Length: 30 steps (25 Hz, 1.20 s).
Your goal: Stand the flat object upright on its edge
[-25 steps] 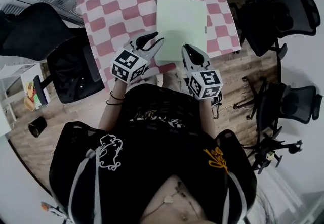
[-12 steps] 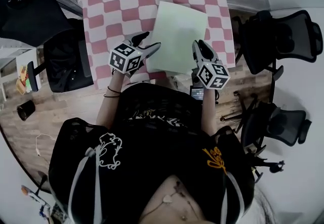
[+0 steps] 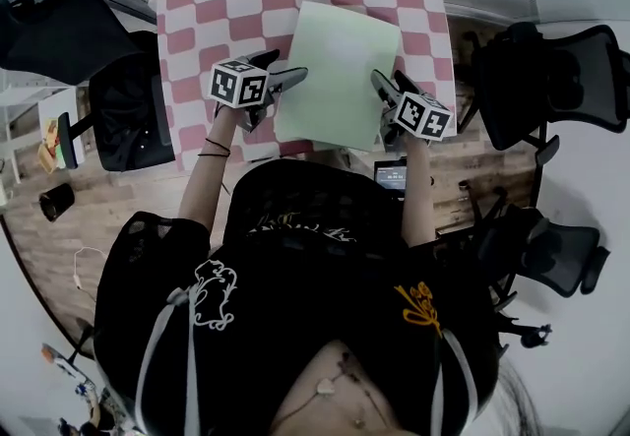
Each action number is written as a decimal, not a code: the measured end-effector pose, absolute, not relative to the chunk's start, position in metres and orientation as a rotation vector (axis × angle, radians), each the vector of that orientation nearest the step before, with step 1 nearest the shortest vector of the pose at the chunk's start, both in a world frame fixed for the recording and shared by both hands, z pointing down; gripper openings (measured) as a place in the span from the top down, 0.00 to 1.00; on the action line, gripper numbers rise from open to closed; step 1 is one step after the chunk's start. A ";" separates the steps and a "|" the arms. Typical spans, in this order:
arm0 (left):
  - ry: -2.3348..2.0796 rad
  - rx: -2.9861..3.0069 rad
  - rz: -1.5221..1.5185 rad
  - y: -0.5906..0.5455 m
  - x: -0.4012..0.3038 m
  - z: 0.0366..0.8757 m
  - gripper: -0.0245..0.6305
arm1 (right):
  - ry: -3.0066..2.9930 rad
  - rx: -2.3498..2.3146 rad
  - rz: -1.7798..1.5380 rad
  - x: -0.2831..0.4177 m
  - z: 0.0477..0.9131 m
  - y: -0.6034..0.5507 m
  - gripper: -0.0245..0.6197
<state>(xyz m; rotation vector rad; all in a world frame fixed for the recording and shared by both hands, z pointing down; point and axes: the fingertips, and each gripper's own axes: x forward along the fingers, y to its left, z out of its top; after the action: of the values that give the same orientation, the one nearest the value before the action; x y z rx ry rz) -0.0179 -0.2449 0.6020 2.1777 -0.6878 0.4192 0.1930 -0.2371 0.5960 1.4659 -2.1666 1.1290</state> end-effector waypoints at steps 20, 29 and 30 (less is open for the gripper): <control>-0.575 2.000 0.378 -0.251 0.007 0.627 0.38 | -2.173 1.473 1.380 0.195 0.617 -0.243 0.55; -0.625 2.193 0.399 -0.248 0.008 0.580 0.39 | -2.269 1.513 1.134 0.194 0.559 -0.238 0.56; -0.630 2.219 0.401 -0.249 0.008 0.573 0.39 | -2.286 1.517 1.096 0.194 0.550 -0.239 0.56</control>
<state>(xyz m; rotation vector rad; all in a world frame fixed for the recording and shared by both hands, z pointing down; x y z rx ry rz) 0.0079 -0.2490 0.5733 2.2189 -0.6299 0.4008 0.1938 -0.2390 0.5502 1.5172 -2.2857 1.0964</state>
